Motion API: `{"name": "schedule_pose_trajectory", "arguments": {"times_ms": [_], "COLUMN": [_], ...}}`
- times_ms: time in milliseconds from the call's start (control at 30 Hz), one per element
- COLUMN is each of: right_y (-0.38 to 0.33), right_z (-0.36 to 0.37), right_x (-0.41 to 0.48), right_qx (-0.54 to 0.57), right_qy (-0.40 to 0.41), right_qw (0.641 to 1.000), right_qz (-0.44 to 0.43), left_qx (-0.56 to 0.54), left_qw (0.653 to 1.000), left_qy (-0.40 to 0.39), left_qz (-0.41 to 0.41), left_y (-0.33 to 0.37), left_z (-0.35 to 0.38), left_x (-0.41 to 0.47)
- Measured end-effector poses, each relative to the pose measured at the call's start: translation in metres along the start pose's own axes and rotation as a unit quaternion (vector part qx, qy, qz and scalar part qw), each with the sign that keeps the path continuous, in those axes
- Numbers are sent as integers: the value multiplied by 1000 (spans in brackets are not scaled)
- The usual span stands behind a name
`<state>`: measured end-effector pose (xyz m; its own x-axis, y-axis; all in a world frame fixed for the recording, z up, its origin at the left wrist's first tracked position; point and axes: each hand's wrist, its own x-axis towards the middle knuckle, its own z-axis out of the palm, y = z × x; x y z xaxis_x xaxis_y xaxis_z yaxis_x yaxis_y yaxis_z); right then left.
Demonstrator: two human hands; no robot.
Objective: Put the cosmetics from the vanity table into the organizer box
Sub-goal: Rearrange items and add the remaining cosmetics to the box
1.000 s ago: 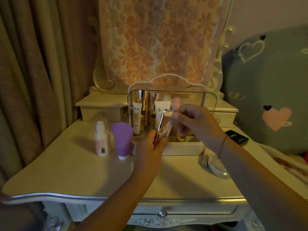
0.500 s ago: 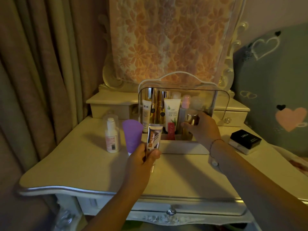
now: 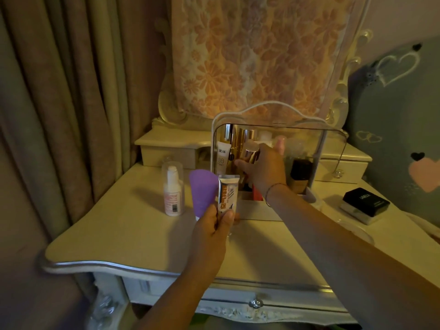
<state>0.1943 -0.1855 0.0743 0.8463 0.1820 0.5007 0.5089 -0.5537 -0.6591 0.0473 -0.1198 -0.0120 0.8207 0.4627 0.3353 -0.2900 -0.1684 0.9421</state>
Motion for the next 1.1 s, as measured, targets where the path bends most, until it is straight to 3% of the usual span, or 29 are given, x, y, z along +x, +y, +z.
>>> {"name": "schedule_pose_trajectory", "arguments": {"times_ms": [167, 567, 633, 733, 833, 900, 1000, 1100], "right_y": [6, 4, 3, 8, 20, 27, 34, 36], "right_z": [10, -16, -36, -62, -74, -80, -91, -89], "right_x": [1, -8, -21, -51, -62, -53, -29, -8], "right_qx": [-55, 54, 113, 229, 234, 219, 223, 202], "right_qy": [-33, -50, -84, -207, -259, -220, -87, 0], "right_qw": [998, 997, 990, 951, 937, 950, 971, 979], "right_qz": [23, 14, -21, -2, -4, -13, 2, 0], "left_qx": [3, 19, 10, -12, -9, 5, 23, 120], "left_qw": [1000, 1000, 1000, 1000, 998, 997, 997, 990], "left_qy": [-8, -12, -12, -26, -62, -75, -60, -34], "left_qz": [-4, -5, -9, -10, 5, 22, 39, 60], "left_y": [-4, -3, -3, 2, 10, 17, 21, 15], "left_z": [0, 0, 2, 12, 29, 42, 54, 55], "left_x": [1, 2, 3, 5, 9, 15, 23, 26]}}
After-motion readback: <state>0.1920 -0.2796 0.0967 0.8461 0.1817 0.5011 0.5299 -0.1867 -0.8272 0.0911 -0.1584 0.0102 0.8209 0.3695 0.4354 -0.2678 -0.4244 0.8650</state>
